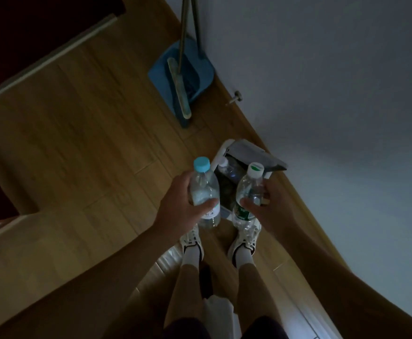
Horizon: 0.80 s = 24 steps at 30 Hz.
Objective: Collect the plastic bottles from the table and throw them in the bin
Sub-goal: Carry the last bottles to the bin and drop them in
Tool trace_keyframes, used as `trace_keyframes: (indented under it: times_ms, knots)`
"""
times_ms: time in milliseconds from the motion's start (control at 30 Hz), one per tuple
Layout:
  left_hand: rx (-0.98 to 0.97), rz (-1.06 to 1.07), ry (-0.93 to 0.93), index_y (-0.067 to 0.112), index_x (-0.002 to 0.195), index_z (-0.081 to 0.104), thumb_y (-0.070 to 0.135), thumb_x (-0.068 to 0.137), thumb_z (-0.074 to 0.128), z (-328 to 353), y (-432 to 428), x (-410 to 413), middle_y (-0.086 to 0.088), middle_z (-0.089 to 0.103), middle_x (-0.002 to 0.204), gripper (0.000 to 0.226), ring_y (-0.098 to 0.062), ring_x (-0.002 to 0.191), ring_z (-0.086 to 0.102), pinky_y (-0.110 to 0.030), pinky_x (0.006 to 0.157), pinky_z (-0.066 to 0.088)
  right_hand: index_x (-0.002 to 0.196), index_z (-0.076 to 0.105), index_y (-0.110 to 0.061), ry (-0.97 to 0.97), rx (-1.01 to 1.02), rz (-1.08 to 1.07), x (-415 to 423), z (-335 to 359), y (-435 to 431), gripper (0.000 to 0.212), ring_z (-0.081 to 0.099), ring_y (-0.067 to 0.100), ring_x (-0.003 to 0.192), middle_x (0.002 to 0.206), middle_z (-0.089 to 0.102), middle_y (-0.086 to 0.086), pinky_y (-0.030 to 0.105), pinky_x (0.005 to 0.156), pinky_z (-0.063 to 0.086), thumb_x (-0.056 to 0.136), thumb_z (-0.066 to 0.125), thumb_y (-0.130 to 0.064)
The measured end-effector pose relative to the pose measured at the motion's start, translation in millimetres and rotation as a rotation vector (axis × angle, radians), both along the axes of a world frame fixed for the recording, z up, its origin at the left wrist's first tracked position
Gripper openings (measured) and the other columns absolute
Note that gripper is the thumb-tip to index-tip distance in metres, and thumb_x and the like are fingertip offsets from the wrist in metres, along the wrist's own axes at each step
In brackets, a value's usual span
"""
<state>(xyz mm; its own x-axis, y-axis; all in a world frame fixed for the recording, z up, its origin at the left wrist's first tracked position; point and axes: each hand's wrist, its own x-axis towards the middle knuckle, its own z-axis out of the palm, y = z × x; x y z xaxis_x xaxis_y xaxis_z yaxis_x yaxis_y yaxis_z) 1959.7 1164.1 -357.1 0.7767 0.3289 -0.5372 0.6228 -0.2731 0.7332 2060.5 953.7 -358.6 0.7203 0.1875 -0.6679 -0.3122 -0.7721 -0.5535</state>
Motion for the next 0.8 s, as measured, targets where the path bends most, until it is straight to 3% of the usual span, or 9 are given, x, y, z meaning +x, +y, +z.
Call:
trace_keyframes:
  times_ms: [133,333,467,567,633,733,800]
  knots:
    - [0.088,0.068,-0.103,0.031,0.133,0.047,0.047,0.072,0.081,-43.1,-19.7,4.2,0.01,0.058,0.117,0.072,-0.012,0.108,0.062,-0.04,0.082,0.061,0.129,0.055,-0.023,-0.032,0.042,-0.057,6.6,-41.7,-4.9,0.059,0.063,0.009,0.103,0.116,0.064,-0.011,0.032,0.088,0.056,0.077,0.082,-0.035]
    - [0.062,0.056,-0.071,0.03,0.133,0.05,0.041,0.072,0.081,-94.3,-43.6,14.6,0.009,0.063,0.121,0.07,-0.01,0.112,0.063,-0.042,0.088,0.06,0.132,0.051,-0.025,-0.049,0.084,-0.081,8.2,-91.9,-19.6,0.067,0.065,0.01,0.11,0.124,0.066,-0.008,0.035,0.09,0.058,0.074,0.084,-0.034]
    - [0.019,0.046,0.016,0.035,0.126,0.057,0.044,0.075,0.081,-114.9,-54.7,21.2,0.015,0.065,0.121,0.057,-0.001,0.113,0.062,-0.035,0.092,0.058,0.133,0.052,-0.023,-0.029,0.105,0.045,10.6,-111.4,-22.6,0.062,0.057,-0.001,0.102,0.122,0.062,-0.011,0.011,0.078,0.045,0.078,0.081,-0.027]
    - [0.047,0.007,0.082,0.03,0.119,0.062,0.049,0.082,0.075,-124.6,-59.1,26.2,0.014,0.068,0.111,0.043,0.005,0.1,0.062,-0.027,0.086,0.055,0.131,0.053,-0.025,-0.04,0.073,0.126,15.7,-123.0,-25.5,0.058,0.05,-0.012,0.087,0.112,0.055,-0.016,0.005,0.068,0.035,0.08,0.08,-0.031]
    - [0.13,-0.059,0.124,0.025,0.111,0.064,0.053,0.086,0.069,-129.3,-58.5,29.3,0.008,0.068,0.104,0.037,-0.001,0.092,0.063,-0.028,0.078,0.054,0.131,0.054,-0.025,-0.051,0.059,0.147,19.8,-130.4,-27.7,0.059,0.054,-0.003,0.096,0.116,0.056,-0.013,0.009,0.073,0.039,0.078,0.081,-0.032]
    - [0.246,-0.085,0.18,0.022,0.113,0.066,0.06,0.085,0.065,-136.9,-54.7,29.0,0.005,0.069,0.105,0.047,-0.011,0.093,0.066,-0.029,0.072,0.053,0.131,0.053,-0.024,-0.051,0.008,0.225,23.9,-140.2,-29.2,0.064,0.06,0.015,0.113,0.128,0.062,-0.002,0.029,0.09,0.05,0.074,0.082,-0.035]
    - [0.273,-0.092,0.165,0.024,0.117,0.064,0.061,0.085,0.064,-137.9,-53.6,26.9,0.007,0.07,0.106,0.049,-0.01,0.092,0.067,-0.03,0.072,0.054,0.131,0.053,-0.024,-0.05,-0.024,0.293,25.7,-141.9,-28.9,0.065,0.061,0.018,0.117,0.128,0.064,0.0,0.029,0.09,0.048,0.074,0.082,-0.037]
